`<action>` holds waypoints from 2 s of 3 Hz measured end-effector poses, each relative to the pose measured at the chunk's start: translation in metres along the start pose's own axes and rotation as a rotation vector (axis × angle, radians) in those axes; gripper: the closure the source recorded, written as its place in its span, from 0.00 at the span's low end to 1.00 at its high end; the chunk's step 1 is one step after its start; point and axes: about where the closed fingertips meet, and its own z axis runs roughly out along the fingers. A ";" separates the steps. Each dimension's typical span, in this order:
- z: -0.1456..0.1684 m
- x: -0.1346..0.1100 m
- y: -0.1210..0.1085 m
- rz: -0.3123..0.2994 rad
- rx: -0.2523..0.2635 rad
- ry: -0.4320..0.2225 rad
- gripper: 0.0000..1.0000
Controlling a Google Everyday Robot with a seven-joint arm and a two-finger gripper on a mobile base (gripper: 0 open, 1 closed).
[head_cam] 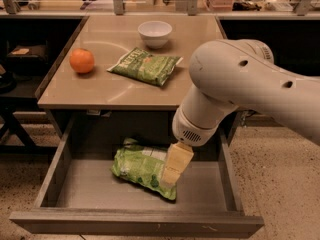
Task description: Pick green rice chip bag from top drawer and place on counter
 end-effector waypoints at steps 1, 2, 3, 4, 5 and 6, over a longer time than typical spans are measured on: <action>0.027 -0.009 0.006 -0.006 -0.028 -0.031 0.00; 0.067 -0.025 0.009 0.007 -0.055 -0.054 0.00; 0.099 -0.037 0.003 0.033 -0.060 -0.059 0.00; 0.124 -0.050 -0.009 0.047 -0.047 -0.055 0.00; 0.146 -0.058 -0.016 0.051 -0.042 -0.048 0.00; 0.169 -0.061 -0.021 0.051 -0.039 -0.043 0.00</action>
Offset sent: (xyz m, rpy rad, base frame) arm 0.0136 0.0772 -0.0989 0.1110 0.0702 -0.0122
